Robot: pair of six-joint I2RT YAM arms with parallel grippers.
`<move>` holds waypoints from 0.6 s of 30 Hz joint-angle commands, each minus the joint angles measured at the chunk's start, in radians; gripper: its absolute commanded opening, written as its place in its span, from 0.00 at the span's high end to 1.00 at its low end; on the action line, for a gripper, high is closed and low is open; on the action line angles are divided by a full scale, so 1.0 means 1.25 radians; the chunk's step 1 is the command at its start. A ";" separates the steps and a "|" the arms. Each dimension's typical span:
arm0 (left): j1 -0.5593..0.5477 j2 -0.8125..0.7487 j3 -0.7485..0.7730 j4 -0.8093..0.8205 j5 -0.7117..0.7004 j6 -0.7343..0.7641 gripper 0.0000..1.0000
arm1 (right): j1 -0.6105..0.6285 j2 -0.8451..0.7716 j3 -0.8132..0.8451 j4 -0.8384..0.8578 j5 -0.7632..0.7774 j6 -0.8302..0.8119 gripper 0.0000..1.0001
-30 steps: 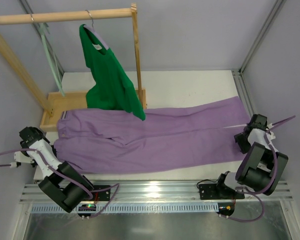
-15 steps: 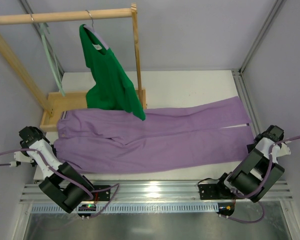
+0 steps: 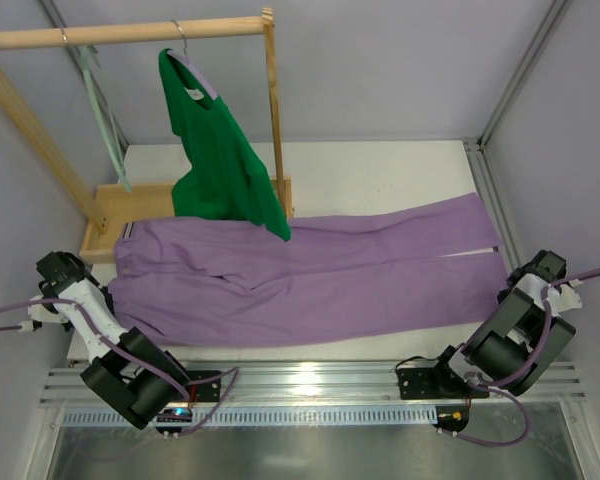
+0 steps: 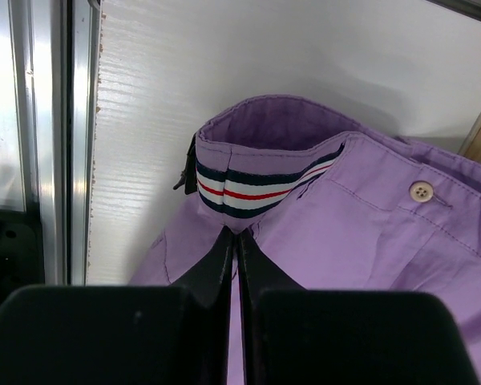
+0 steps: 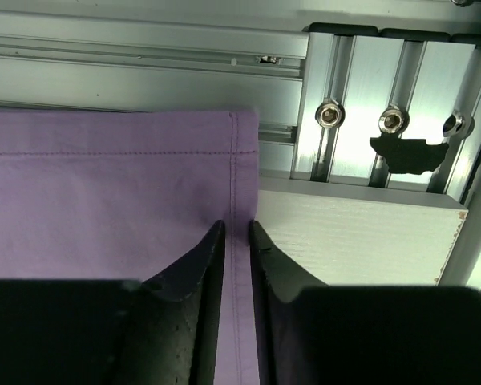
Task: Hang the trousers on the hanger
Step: Fold the trousers
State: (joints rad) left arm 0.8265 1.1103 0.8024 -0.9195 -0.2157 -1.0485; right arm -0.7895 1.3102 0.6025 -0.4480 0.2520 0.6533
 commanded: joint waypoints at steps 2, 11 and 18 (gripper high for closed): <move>-0.002 -0.026 0.031 0.018 0.014 -0.013 1.00 | -0.002 0.037 -0.017 0.022 0.000 0.011 0.95; -0.005 -0.034 0.046 -0.015 0.014 -0.009 1.00 | -0.003 -0.027 0.022 -0.056 0.003 -0.005 0.96; -0.002 -0.111 0.091 -0.104 0.027 -0.050 1.00 | -0.003 -0.151 0.157 -0.226 0.111 -0.055 0.96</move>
State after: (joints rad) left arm 0.8257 1.0306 0.8749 -0.9924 -0.1913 -1.0737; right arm -0.7895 1.1969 0.7105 -0.6373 0.2977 0.6205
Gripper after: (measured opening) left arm 0.005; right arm 0.040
